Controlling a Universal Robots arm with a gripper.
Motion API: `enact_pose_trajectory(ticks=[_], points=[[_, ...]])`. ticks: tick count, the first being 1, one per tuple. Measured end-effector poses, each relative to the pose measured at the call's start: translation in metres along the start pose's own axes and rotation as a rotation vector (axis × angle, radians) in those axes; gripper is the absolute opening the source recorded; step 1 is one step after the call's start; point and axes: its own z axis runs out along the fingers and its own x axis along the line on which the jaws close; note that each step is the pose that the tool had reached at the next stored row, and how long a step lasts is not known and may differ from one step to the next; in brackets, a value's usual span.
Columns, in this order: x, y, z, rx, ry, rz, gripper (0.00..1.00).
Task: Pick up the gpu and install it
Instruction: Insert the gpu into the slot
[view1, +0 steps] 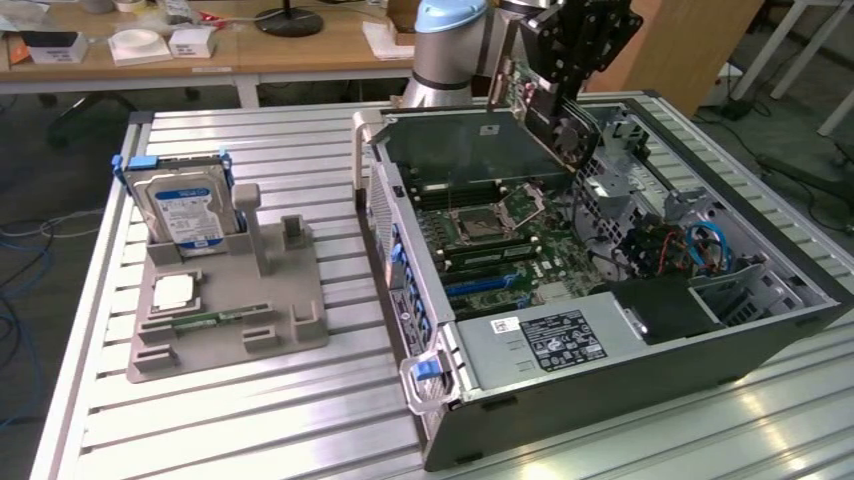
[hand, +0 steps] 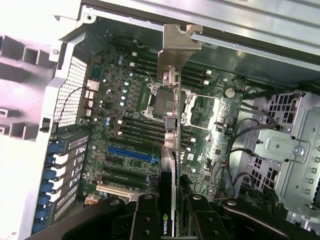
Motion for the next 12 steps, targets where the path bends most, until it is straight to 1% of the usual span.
enact_pose_trajectory(ticks=[12], points=[[0.0013, -0.0003, 0.001, 0.0, 0.001, -0.153, 0.26]])
